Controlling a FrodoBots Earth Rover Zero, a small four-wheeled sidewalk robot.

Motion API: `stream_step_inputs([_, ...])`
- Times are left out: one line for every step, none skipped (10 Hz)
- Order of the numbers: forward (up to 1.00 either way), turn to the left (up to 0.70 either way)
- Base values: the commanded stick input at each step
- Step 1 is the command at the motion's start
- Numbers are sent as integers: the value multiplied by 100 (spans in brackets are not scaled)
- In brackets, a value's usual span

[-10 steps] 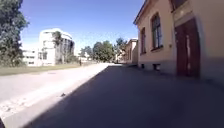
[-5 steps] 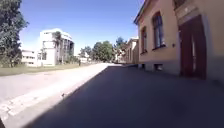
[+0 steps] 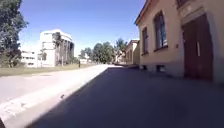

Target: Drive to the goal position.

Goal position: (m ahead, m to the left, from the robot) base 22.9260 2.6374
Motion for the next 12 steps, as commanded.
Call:
stream_step_inputs([60, 0])
stream_step_inputs([60, 0])
stream_step_inputs([60, 0])
stream_step_inputs([60, 0])
stream_step_inputs([60, 0])
stream_step_inputs([60, 0])
stream_step_inputs([60, 0])
stream_step_inputs([60, 0])
stream_step_inputs([60, 0])
stream_step_inputs([60, 0])
stream_step_inputs([60, 0])
stream_step_inputs([60, 0])
